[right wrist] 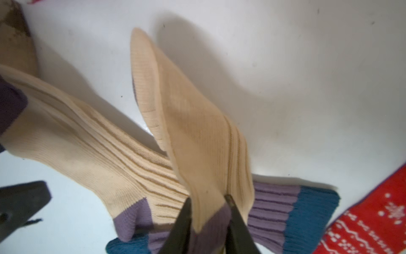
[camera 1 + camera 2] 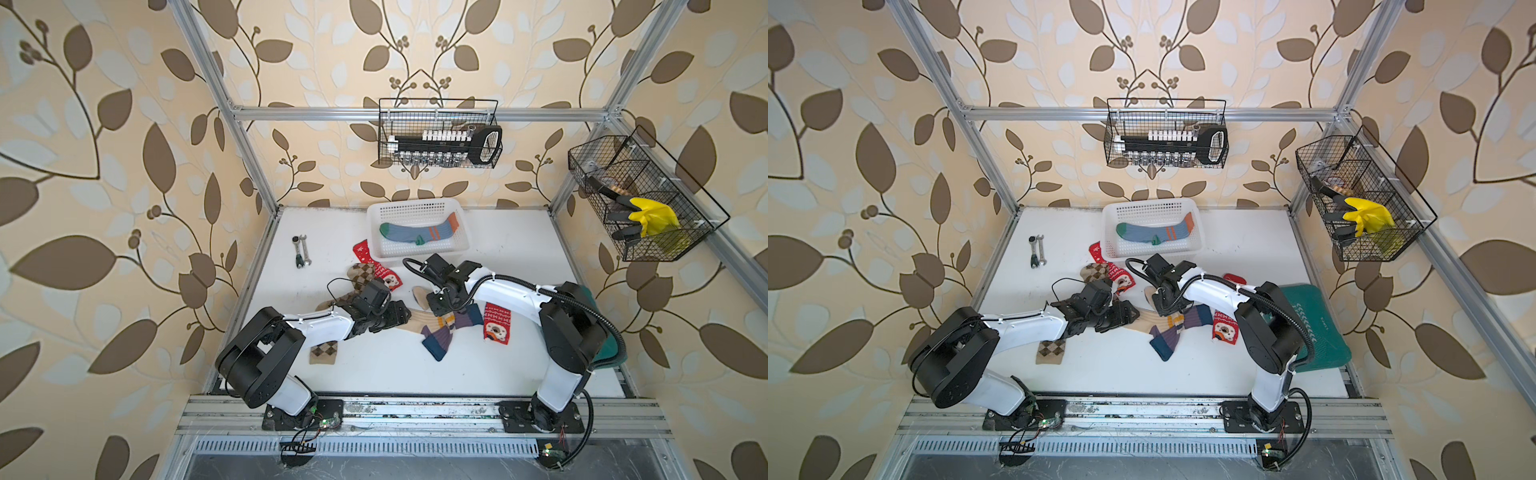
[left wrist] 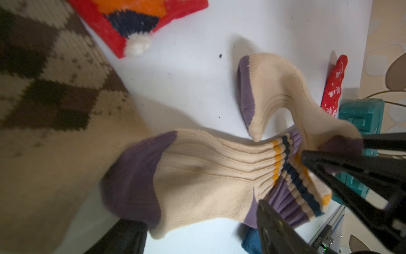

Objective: Place the socks together as a pair
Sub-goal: Flatten out the sock at the center of the board.

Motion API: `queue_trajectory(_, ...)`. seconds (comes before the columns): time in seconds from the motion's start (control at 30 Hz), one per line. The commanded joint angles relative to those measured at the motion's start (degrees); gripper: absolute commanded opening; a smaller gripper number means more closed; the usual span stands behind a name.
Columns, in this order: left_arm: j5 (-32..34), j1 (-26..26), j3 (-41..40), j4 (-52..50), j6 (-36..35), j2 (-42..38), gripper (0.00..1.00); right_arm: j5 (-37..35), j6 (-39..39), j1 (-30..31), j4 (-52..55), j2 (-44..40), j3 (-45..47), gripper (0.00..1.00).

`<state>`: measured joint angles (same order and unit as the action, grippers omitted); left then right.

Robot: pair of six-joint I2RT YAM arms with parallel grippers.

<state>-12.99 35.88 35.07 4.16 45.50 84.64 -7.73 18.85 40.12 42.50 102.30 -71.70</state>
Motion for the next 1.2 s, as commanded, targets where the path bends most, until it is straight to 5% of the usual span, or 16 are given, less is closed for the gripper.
queue_trajectory(0.0, 2.32, -0.89, -2.58, -6.33, -1.26, -6.2, 0.79, 0.82, -1.81, 0.22, 0.48, -5.36, -2.16, 0.11)
queue_trajectory(0.33, 6.29, -9.2, -9.14, -14.36, -2.56, -22.73, 0.83, 6.17, -6.22, 13.43, 7.36, -10.09, -6.69, 0.1)
queue_trajectory(0.63, 2.18, -14.78, -11.34, -14.69, -2.78, -24.96, 0.83, 10.09, -7.1, 24.62, 10.37, -2.29, -2.89, 0.42)
queue_trajectory(0.87, 2.33, -14.95, -12.28, -16.62, -3.39, -26.53, 0.83, 13.28, -3.98, 22.68, 4.04, -8.3, 5.22, 0.58)
queue_trajectory(1.17, -4.2, -14.14, -12.97, -17.78, -5.67, -25.24, 0.77, 26.96, 0.4, 2.88, -1.94, -19.6, 17.21, 0.59)
